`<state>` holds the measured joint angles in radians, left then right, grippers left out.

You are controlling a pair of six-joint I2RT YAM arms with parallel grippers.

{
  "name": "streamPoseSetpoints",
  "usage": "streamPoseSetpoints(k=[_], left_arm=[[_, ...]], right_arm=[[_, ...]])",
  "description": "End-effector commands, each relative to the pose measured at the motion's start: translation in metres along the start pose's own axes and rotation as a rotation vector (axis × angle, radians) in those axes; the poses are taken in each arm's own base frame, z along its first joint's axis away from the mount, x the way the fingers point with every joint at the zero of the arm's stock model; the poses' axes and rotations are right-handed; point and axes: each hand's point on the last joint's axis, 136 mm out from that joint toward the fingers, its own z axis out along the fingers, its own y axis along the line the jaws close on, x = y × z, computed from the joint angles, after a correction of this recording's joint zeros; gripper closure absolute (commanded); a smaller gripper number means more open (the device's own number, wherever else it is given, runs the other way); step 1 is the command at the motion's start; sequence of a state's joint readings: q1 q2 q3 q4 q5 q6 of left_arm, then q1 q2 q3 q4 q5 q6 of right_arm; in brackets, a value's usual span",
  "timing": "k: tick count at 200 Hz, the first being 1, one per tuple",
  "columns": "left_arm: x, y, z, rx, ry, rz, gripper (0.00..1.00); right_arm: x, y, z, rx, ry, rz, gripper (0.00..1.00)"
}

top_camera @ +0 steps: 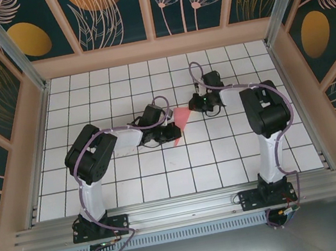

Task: Fold a paper plane with a square sheet of paper (fold left side to right side)
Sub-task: Fold the wing for the fifth time at the center of the table.

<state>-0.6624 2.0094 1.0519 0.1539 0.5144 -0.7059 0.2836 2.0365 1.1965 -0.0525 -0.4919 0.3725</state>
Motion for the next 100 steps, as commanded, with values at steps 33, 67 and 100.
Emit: streamPoseSetpoints(k=[33,67,100], left_arm=[[0.053,0.062,0.013,-0.191,0.134,-0.076,0.92],[0.052,0.059,0.013,-0.185,0.129,-0.073,0.92],[0.047,0.052,0.013,-0.157,0.116,-0.071,0.92]], right_arm=[[-0.037,-0.035,-0.001,0.091,-0.067,0.015,1.0],[-0.058,-0.033,-0.012,0.095,-0.11,0.004,1.0],[-0.063,-0.016,-0.03,0.066,-0.135,-0.014,1.0]])
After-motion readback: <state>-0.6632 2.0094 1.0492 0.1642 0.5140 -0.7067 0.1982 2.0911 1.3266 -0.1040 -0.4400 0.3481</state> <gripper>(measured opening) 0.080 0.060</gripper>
